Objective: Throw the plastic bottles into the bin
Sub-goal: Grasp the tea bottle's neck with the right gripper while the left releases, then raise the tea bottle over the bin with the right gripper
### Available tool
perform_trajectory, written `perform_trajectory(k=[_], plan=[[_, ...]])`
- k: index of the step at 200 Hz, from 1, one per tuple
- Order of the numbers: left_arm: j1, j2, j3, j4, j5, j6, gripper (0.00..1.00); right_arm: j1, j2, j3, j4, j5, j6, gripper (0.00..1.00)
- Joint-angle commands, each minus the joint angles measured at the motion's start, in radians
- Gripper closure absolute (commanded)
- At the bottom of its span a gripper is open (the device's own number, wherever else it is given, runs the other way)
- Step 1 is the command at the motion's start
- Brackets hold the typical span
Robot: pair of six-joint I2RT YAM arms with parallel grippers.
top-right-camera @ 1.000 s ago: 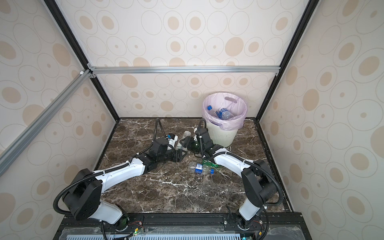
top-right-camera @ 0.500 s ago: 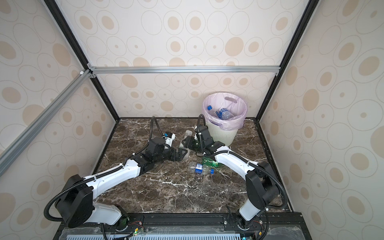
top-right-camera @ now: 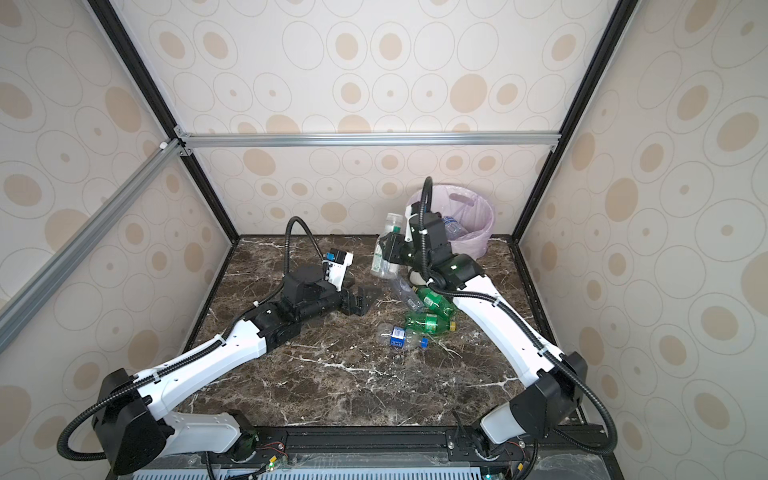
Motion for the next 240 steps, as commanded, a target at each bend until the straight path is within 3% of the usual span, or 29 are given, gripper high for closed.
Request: perform_trajectory(k=[1, 50, 84, 118, 141, 150, 168, 182, 214, 240], plan=[[-0.025, 0.041, 0.14, -0.012, -0.006, 0.076, 0.01, -0.057, -0.06, 0.092, -0.091, 0.06, -0.079, 0.58], [-0.063, 0.182, 0.399, -0.035, 0.01, 0.133, 0.01, -0.154, -0.118, 0.292, -0.157, 0.116, -0.159, 0.58], [-0.083, 0.231, 0.478, -0.041, 0.014, 0.15, 0.01, -0.174, -0.132, 0.38, -0.14, 0.147, -0.216, 0.58], [-0.091, 0.237, 0.47, -0.038, 0.003, 0.153, 0.01, -0.27, -0.01, 0.419, -0.163, 0.077, -0.172, 0.58], [-0.092, 0.232, 0.461, -0.055, -0.016, 0.158, 0.01, -0.333, 0.16, 0.456, -0.176, -0.003, -0.116, 0.55], [-0.091, 0.229, 0.463, -0.069, -0.021, 0.162, 0.01, -0.351, 0.239, 0.505, -0.192, -0.053, -0.106, 0.5], [-0.092, 0.22, 0.461, -0.101, -0.035, 0.171, 0.01, -0.361, 0.388, 0.709, -0.364, -0.058, -0.091, 0.25], [-0.092, 0.203, 0.441, -0.111, -0.057, 0.18, 0.01, -0.358, 0.431, 0.831, -0.45, -0.091, -0.095, 0.14], [-0.092, 0.166, 0.375, -0.09, -0.09, 0.186, 0.01, -0.354, 0.281, 0.572, -0.256, -0.069, -0.077, 0.01], [-0.092, 0.172, 0.364, -0.087, -0.087, 0.176, 0.01, -0.354, 0.236, 0.548, -0.268, -0.045, -0.096, 0.0]])
